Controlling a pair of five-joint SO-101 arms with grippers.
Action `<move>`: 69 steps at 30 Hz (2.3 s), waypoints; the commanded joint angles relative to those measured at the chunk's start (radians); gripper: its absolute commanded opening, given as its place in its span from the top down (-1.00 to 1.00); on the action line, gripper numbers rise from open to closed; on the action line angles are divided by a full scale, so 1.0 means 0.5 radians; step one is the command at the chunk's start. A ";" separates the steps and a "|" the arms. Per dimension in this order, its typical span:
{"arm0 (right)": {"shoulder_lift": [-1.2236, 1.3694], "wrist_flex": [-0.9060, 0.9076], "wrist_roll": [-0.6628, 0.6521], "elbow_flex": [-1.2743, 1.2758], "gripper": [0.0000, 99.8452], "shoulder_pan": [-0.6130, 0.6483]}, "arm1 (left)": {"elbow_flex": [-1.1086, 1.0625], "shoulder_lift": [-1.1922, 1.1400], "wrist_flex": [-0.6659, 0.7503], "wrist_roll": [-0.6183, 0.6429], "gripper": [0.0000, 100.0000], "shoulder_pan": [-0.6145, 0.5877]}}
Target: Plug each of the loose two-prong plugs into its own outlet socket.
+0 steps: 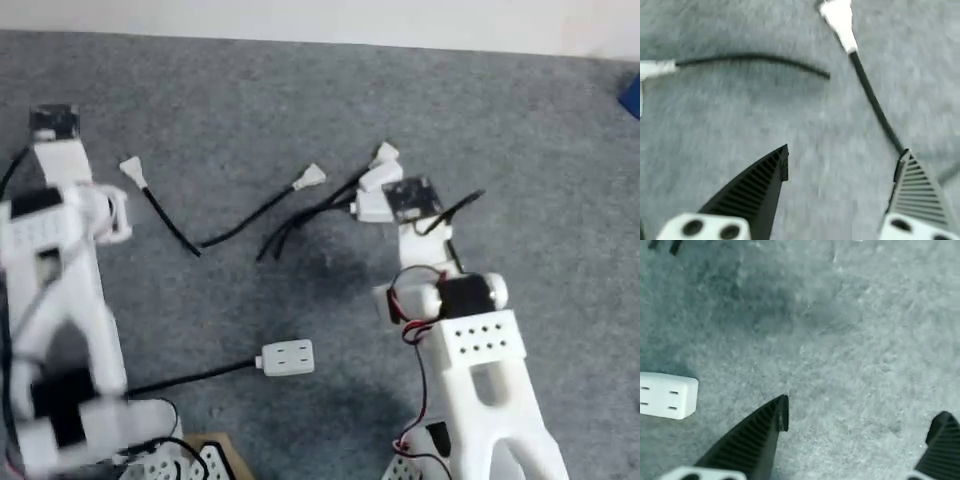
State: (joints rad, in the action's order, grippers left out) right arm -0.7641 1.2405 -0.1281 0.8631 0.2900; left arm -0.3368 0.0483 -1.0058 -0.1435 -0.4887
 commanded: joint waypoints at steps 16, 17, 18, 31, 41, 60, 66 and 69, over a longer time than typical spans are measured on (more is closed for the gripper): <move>0.005 -0.167 -0.003 0.140 0.17 0.029 | 3.896 -2.751 -1.022 0.212 0.46 0.222; 0.005 -0.167 -0.003 0.140 0.17 0.029 | 3.979 -2.831 -1.065 0.215 0.48 0.241; 0.005 -0.167 -0.003 0.140 0.17 0.029 | 4.012 -2.892 -1.096 0.218 0.49 0.256; 0.005 -0.167 -0.006 0.140 0.17 0.029 | 3.994 -2.889 -1.252 0.046 1.00 0.296; 0.020 -0.164 -0.009 0.176 0.17 -0.118 | 3.417 -2.055 -1.544 -0.209 0.97 0.600; -0.133 -0.180 -0.141 -0.210 0.17 -2.140 | 1.223 -0.695 -1.154 -0.654 0.97 2.214; -0.180 -0.241 -0.141 -0.204 0.17 -2.279 | 1.066 -0.695 -0.908 -0.654 0.89 2.481; -0.176 -0.244 -0.150 -0.149 0.17 -2.186 | 1.011 -0.695 -0.899 -0.654 0.54 2.503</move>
State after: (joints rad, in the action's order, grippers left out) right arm -0.8301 1.1393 -0.1910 0.8048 -0.8332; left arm 0.1741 -0.3598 -1.4722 -0.4626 0.7449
